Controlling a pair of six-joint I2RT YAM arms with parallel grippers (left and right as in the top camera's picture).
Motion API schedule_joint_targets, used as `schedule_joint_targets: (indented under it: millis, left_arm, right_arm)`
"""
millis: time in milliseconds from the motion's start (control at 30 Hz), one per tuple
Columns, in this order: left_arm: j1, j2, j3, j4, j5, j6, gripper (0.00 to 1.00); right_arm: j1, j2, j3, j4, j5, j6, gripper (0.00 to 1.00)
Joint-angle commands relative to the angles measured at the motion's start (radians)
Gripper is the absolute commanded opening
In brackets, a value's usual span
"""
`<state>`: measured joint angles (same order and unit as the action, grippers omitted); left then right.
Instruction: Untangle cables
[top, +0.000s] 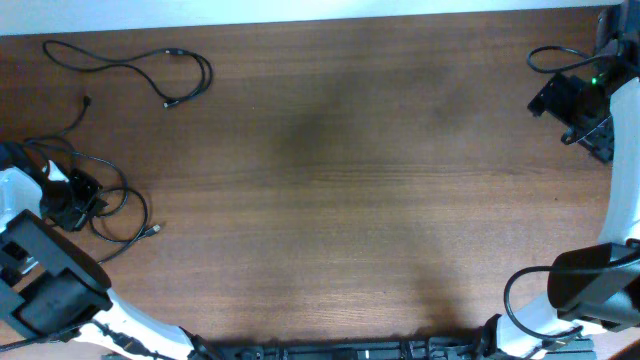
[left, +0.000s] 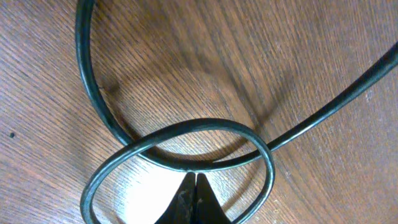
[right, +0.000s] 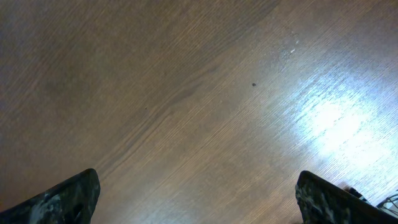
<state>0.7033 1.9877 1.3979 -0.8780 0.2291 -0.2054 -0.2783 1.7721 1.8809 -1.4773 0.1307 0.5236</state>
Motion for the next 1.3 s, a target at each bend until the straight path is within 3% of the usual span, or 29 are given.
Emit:
schedule_joint_targets:
  millis: [0, 267, 433, 500, 567, 633, 767, 833, 967, 1167, 1200, 1267]
  left_arm:
    - [-0.039, -0.032, 0.005, -0.014, 0.01, 0.039, 0.0]
    - [-0.105, -0.025, -0.159, 0.059, -0.301, -0.131, 0.0]
    - [-0.106, -0.024, -0.171, 0.282, -0.284, -0.109, 0.0]
    - [-0.108, -0.019, -0.179, 0.347, -0.139, -0.069, 0.0]
    - [-0.13, -0.016, -0.189, 0.438, -0.093, -0.065, 0.0]
    - [-0.148, -0.035, -0.139, 0.457, -0.008, 0.026, 0.0]
    - [-0.149, -0.257, -0.047, 0.438, 0.002, 0.028, 0.0]
    - [-0.149, -0.252, -0.055, 0.443, -0.207, 0.028, 0.0]
    - [-0.145, -0.085, -0.077, 0.425, -0.48, 0.029, 0.0]
    - [-0.08, 0.02, -0.077, 0.415, -0.328, 0.029, 0.0]
    - [-0.069, 0.038, -0.077, 0.406, -0.247, 0.072, 0.0]
    - [-0.067, 0.057, -0.077, 0.386, -0.225, 0.095, 0.0]
  right_arm:
    - [-0.004, 0.001, 0.004, 0.0, 0.005, 0.006, 0.98]
    - [-0.004, 0.001, 0.004, 0.0, 0.005, 0.006, 0.98]
    - [-0.004, 0.001, 0.004, 0.0, 0.005, 0.006, 0.98]
    - [-0.004, 0.001, 0.004, 0.0, 0.005, 0.006, 0.98]
    - [-0.004, 0.001, 0.004, 0.0, 0.005, 0.006, 0.98]
    - [-0.004, 0.001, 0.004, 0.0, 0.005, 0.006, 0.98]
    - [-0.004, 0.001, 0.004, 0.0, 0.005, 0.006, 0.98]
    - [-0.004, 0.001, 0.004, 0.0, 0.005, 0.006, 0.98]
    - [-0.004, 0.001, 0.004, 0.0, 0.005, 0.006, 0.98]
    - [-0.004, 0.001, 0.004, 0.0, 0.005, 0.006, 0.98]
    - [-0.004, 0.001, 0.004, 0.0, 0.005, 0.006, 0.98]
    - [-0.004, 0.001, 0.004, 0.0, 0.005, 0.006, 0.98]
